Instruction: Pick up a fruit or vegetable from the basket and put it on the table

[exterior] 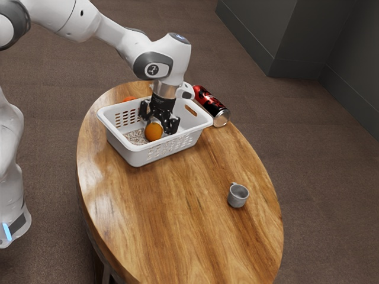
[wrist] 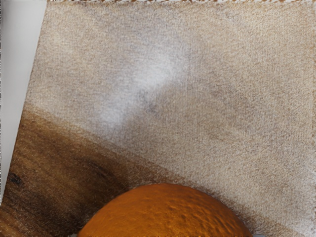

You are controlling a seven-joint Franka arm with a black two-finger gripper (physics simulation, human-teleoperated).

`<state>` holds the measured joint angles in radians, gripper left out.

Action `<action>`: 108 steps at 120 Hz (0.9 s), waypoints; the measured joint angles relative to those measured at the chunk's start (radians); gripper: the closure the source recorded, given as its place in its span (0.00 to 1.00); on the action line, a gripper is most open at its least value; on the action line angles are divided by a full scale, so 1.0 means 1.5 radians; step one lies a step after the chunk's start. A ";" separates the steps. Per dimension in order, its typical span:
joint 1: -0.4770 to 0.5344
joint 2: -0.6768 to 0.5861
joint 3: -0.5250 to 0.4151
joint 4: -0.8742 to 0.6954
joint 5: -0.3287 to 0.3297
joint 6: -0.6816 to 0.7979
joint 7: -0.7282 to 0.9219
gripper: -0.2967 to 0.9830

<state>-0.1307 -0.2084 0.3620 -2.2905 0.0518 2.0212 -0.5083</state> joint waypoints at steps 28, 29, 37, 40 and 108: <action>-0.003 -0.002 0.000 0.005 0.006 -0.002 -0.013 0.58; -0.003 -0.002 0.000 0.006 0.006 -0.002 -0.013 0.58; -0.009 -0.004 0.000 0.019 0.011 -0.008 -0.016 0.60; -0.014 -0.005 0.000 0.034 0.016 -0.015 -0.018 0.61; -0.430 0.105 -0.020 0.229 0.052 -0.136 -0.029 0.62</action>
<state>-0.7757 -0.0514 0.3314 -1.9476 0.1304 1.8176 -0.5514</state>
